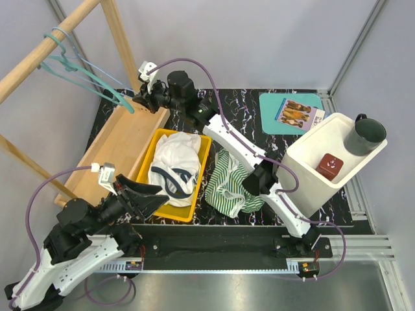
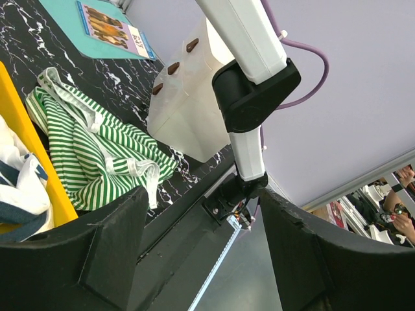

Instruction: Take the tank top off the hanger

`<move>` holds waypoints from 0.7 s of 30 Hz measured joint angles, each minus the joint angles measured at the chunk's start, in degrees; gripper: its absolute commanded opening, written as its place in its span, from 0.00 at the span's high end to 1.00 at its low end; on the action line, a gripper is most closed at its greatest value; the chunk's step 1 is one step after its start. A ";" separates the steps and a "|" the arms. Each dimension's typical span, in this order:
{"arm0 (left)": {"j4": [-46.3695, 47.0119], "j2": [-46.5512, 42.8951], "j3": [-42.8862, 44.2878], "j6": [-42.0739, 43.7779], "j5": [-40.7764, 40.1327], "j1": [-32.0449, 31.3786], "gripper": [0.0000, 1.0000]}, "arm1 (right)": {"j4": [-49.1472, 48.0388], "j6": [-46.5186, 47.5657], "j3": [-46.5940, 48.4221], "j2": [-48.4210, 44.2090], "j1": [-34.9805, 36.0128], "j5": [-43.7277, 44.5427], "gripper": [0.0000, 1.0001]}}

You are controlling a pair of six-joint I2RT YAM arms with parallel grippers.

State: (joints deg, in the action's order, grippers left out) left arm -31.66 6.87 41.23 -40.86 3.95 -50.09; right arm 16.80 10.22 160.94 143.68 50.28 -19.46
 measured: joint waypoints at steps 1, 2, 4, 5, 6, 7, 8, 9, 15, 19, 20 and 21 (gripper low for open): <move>-0.13 -0.04 0.02 -0.07 -0.02 0.00 0.27 | -0.28 -0.20 -0.24 0.11 0.11 0.13 1.00; -0.24 -0.04 0.02 -0.13 -0.07 0.00 0.27 | -0.55 -0.42 -0.37 0.11 0.17 0.28 0.98; -0.50 -0.04 0.02 -0.15 -0.07 0.00 0.27 | -1.31 -0.94 -0.68 0.07 0.33 0.74 0.73; -0.57 0.02 0.04 -0.15 -0.04 0.00 0.27 | -1.70 -1.38 -1.18 -0.04 0.37 1.01 0.65; -0.72 0.04 0.07 -0.15 -0.04 0.00 0.27 | -2.21 -2.03 -2.21 -0.33 0.39 1.36 0.57; -0.92 0.09 0.11 -0.17 -0.04 0.00 0.27 | -2.21 -2.45 -3.72 -0.85 0.44 2.01 0.44; -1.07 0.11 0.15 -0.20 -0.02 0.00 0.27 | -2.23 -3.04 -5.25 -1.42 0.44 2.56 0.36; -1.20 0.11 0.20 -0.22 -0.02 0.00 0.27 | -2.23 -3.74 -6.69 -2.03 0.44 3.02 0.29; -1.38 0.85 0.22 -0.87 0.00 0.00 0.27 | -0.94 -7.23 -21.31 -11.21 0.46 7.56 0.00; -1.29 2.60 -0.04 -1.27 -0.04 0.00 0.27 | -0.04 -9.05 -33.46 -22.14 0.46 11.19 0.00; -1.31 3.04 -0.28 -1.40 -0.04 0.00 0.27 | -0.52 -9.57 -37.00 -25.59 0.48 12.57 0.00; -1.25 3.34 -0.57 -1.44 -0.07 0.00 0.26 | -0.52 -10.12 -41.40 -29.62 0.46 14.10 0.00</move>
State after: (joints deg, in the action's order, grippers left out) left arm -32.91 10.22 40.66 -42.30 3.88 -50.09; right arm 16.27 0.10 119.55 114.06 50.74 -5.37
